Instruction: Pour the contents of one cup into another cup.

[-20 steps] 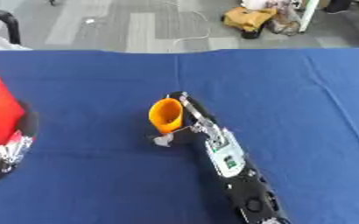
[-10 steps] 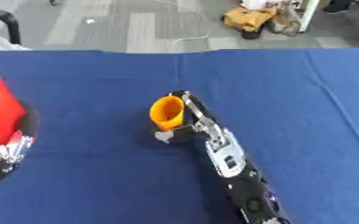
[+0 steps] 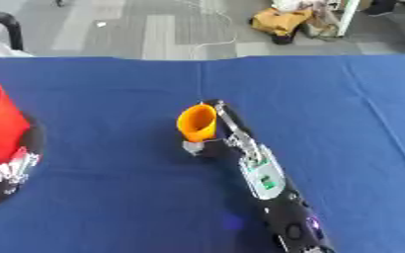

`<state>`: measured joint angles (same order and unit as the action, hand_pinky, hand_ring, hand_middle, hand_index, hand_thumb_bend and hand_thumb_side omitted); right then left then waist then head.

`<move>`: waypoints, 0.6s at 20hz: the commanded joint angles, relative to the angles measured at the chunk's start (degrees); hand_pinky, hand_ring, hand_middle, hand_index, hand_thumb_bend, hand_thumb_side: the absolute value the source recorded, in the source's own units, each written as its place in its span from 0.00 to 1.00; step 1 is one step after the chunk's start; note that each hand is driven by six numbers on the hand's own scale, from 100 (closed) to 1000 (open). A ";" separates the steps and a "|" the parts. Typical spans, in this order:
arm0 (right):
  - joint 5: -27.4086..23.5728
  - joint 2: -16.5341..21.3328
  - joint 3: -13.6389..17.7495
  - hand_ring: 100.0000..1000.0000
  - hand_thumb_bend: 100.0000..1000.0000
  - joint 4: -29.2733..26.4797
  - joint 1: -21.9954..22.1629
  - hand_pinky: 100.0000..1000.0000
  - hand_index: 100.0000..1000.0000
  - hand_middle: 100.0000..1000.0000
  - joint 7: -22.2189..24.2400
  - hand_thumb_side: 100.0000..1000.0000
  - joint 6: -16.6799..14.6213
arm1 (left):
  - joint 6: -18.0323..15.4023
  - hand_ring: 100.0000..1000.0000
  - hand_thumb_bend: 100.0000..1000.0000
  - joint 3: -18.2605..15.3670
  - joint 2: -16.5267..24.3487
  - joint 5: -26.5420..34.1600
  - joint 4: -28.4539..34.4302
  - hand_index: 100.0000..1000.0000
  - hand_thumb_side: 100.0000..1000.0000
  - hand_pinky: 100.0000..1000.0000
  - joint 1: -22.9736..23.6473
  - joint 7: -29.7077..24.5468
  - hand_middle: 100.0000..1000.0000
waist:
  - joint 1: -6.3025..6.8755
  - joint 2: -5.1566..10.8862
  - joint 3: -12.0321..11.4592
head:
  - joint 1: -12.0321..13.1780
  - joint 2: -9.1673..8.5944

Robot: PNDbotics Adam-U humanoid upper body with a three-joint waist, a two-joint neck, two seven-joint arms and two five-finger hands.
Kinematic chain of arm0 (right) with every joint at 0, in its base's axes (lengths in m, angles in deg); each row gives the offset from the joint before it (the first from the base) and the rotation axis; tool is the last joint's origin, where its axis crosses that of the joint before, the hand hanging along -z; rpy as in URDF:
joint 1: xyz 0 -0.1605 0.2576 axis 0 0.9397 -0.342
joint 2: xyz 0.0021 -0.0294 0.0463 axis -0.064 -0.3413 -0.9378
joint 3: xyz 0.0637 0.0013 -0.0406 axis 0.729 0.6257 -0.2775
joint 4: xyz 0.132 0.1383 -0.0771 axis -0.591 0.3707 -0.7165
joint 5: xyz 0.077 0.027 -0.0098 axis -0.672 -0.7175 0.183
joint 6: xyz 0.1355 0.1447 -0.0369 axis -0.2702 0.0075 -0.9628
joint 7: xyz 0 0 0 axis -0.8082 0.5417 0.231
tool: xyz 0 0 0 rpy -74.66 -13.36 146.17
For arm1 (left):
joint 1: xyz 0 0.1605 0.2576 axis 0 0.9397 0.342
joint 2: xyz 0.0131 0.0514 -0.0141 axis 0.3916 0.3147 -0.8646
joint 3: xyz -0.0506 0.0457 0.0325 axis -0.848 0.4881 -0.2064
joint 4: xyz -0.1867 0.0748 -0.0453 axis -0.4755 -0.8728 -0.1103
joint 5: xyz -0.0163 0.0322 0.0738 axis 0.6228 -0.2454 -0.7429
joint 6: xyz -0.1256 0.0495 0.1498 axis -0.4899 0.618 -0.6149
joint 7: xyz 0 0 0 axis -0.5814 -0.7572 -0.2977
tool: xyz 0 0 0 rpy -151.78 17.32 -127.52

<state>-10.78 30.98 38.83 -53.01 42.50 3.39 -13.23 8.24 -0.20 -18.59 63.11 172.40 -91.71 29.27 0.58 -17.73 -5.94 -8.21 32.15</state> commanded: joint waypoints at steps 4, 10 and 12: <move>-1.58 3.08 1.48 0.27 0.07 -3.08 -1.26 0.40 0.38 0.34 -1.71 0.00 0.18 | -0.04 0.28 0.08 -0.88 1.57 0.48 1.00 0.52 0.45 0.41 -0.11 0.41 0.30 | -0.15 1.67 0.39 | 0.54 -0.01; -2.42 5.37 2.48 0.27 0.10 -5.27 -1.63 0.39 0.37 0.33 -4.05 0.00 0.19 | -0.07 0.28 0.08 -0.79 1.70 0.29 0.63 0.52 0.45 0.41 0.15 0.39 0.30 | -0.44 1.92 0.67 | 0.86 -0.08; -2.54 6.00 2.73 0.27 0.11 -6.12 -1.80 0.39 0.37 0.33 -4.88 0.00 0.11 | -0.11 0.28 0.08 -0.69 1.73 0.20 0.45 0.52 0.46 0.41 0.21 0.33 0.30 | -0.54 1.99 0.74 | 0.94 -0.09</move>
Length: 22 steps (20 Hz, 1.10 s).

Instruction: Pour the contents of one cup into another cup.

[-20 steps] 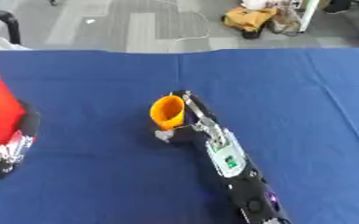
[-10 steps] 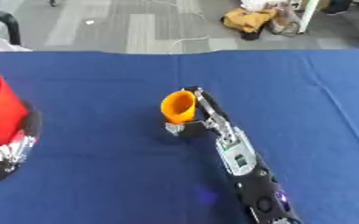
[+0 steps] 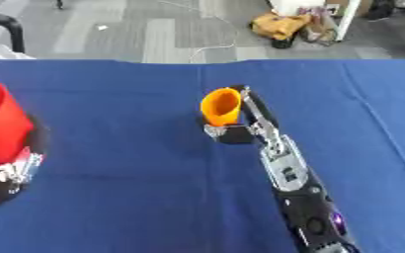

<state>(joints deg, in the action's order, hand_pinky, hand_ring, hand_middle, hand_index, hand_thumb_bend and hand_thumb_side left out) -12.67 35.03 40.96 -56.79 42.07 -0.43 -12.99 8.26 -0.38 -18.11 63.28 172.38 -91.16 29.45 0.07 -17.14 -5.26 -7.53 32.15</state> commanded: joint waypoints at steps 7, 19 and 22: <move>-0.24 3.62 0.34 0.27 0.13 -4.93 -2.68 0.39 0.38 0.33 -2.53 0.00 -1.07 | -0.36 0.28 0.07 0.15 1.45 -0.28 -0.01 0.52 0.46 0.41 -0.31 -0.52 0.30 | -0.51 1.73 0.30 | 0.48 -0.03; 0.70 3.53 -1.33 0.28 0.06 -9.58 -5.84 0.39 0.40 0.35 -1.77 0.00 -2.49 | -1.39 0.27 0.06 3.14 1.56 -1.40 -1.13 0.51 0.47 0.42 -1.46 -4.25 0.29 | -1.07 2.12 0.38 | 0.69 0.03; 1.98 3.34 -2.23 0.29 0.00 -10.86 -6.93 0.39 0.40 0.35 -1.62 0.00 -3.58 | -1.71 0.27 0.05 3.91 1.54 -1.63 -1.30 0.51 0.47 0.42 -1.81 -5.31 0.29 | -1.20 2.18 0.38 | 0.70 0.07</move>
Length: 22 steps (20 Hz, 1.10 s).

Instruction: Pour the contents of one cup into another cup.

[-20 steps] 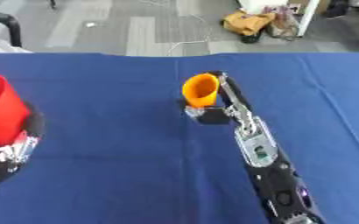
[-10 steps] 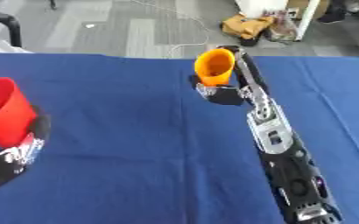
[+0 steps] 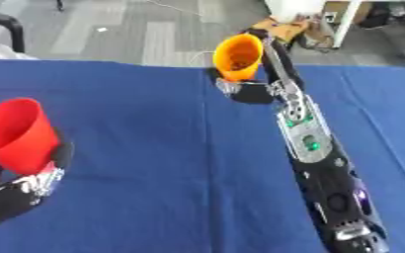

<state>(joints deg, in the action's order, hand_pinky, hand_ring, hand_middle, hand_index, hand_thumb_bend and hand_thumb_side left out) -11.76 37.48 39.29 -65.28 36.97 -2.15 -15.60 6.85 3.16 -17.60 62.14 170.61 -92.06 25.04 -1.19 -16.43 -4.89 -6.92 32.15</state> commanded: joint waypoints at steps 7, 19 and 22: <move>5.12 0.47 -3.21 0.30 0.00 -4.19 -4.53 0.40 0.42 0.37 0.44 0.00 -4.85 | -1.32 0.27 0.05 2.11 0.63 -1.04 -0.43 0.51 0.48 0.42 -1.60 -3.06 0.29 | -0.31 1.68 -0.09 | 0.12 0.10; 13.66 -1.24 -6.53 0.32 0.00 -3.89 -7.01 0.40 0.45 0.38 -0.96 0.00 -11.34 | -3.14 0.27 0.04 4.54 -0.51 -1.80 -2.37 0.51 0.48 0.42 -3.09 -6.30 0.29 | -0.64 1.90 -0.42 | 0.23 0.14; 14.19 -1.74 -7.03 0.32 0.00 -3.48 -7.16 0.40 0.45 0.38 -0.88 0.00 -12.04 | -3.66 0.27 0.04 5.24 -0.78 -2.16 -2.71 0.51 0.48 0.42 -3.54 -7.28 0.29 | -0.64 1.92 -0.46 | 0.25 0.14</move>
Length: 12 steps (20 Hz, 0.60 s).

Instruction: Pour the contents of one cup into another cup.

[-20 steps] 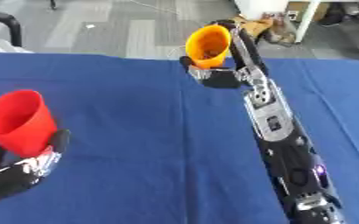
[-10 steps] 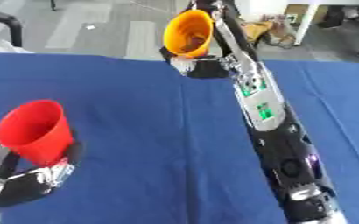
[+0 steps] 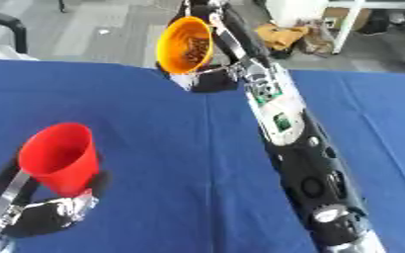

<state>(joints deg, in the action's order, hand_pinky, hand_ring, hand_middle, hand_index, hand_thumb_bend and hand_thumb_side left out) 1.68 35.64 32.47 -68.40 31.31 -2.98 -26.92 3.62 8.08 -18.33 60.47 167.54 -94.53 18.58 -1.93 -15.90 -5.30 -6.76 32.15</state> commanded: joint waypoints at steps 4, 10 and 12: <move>0.70 -0.54 -0.68 0.31 0.00 -0.10 -1.51 0.40 0.44 0.38 0.37 0.00 -1.24 | -0.94 0.27 0.04 1.23 -0.40 -0.85 -0.21 0.51 0.49 0.42 -1.63 -2.07 0.29 | 0.12 1.39 -0.06 | 0.16 0.14; 0.09 -1.21 -1.09 0.31 0.00 0.15 -1.40 0.40 0.44 0.38 1.33 0.00 -1.49 | -1.64 0.27 0.04 2.18 -1.11 -1.48 -1.46 0.51 0.49 0.43 -2.31 -3.39 0.29 | 0.16 1.39 -0.04 | 0.24 0.16; -0.13 -1.43 -1.21 0.31 0.00 0.14 -1.40 0.40 0.44 0.38 1.63 0.00 -1.54 | -1.81 0.27 0.04 2.39 -1.32 -1.67 -1.81 0.51 0.50 0.43 -2.54 -3.65 0.29 | 0.19 1.39 -0.02 | 0.25 0.14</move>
<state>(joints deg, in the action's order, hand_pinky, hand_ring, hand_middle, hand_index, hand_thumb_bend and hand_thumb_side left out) 2.04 33.92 31.33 -67.74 31.30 -1.55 -28.40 1.95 10.49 -19.74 59.07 165.33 -96.23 15.27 -1.89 -15.89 -5.31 -6.65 32.15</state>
